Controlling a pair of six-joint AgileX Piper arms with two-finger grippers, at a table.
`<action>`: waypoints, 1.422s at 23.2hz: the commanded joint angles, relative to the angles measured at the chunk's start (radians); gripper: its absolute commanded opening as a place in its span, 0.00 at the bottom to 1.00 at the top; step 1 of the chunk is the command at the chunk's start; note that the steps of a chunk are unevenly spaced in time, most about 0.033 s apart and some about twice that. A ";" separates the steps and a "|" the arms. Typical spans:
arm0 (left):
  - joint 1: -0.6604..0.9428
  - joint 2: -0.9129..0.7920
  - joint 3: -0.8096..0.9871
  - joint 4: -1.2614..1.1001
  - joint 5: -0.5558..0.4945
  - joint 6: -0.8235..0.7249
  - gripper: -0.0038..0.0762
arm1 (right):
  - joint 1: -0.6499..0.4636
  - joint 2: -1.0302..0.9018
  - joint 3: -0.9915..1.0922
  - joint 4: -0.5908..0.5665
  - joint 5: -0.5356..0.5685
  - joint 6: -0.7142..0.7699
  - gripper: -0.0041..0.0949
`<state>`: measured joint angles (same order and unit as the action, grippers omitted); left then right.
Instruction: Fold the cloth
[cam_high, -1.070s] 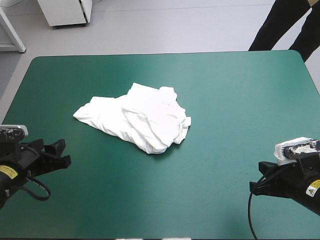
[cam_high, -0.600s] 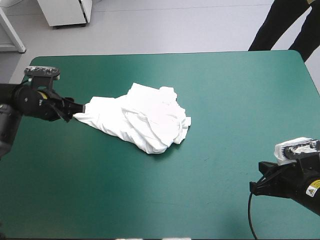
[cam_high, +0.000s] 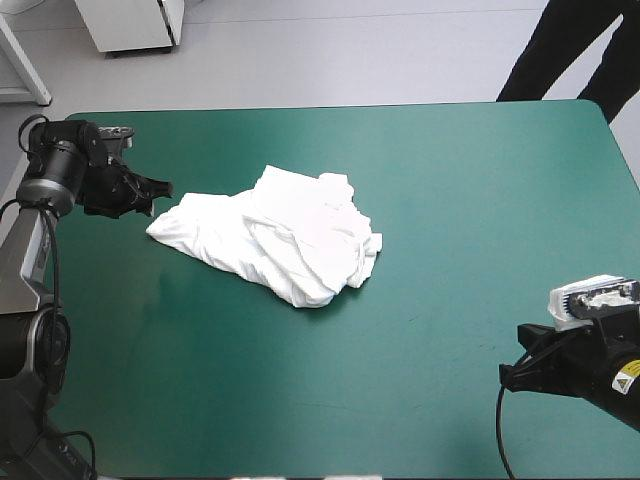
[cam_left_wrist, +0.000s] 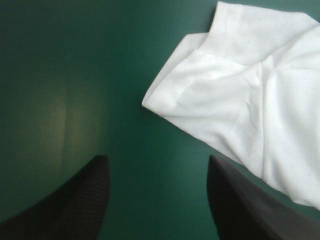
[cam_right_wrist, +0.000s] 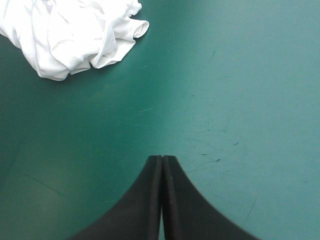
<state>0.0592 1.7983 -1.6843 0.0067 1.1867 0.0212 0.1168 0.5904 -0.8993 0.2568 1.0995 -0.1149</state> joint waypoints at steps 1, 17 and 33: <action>0.032 -0.005 -0.037 -0.051 -0.049 0.020 0.58 | 0.003 0.008 -0.031 0.008 -0.054 -0.003 0.02; 0.032 0.213 -0.041 -0.061 -0.134 0.048 0.56 | 0.003 0.008 -0.031 0.010 -0.061 0.039 0.02; 0.032 0.221 -0.041 -0.121 -0.125 0.106 0.02 | 0.003 0.396 -0.342 0.003 0.009 0.106 0.59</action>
<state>0.0917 2.0654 -1.7022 -0.0920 1.0666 0.1253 0.1168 0.8711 -1.1171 0.2346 1.1104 0.0057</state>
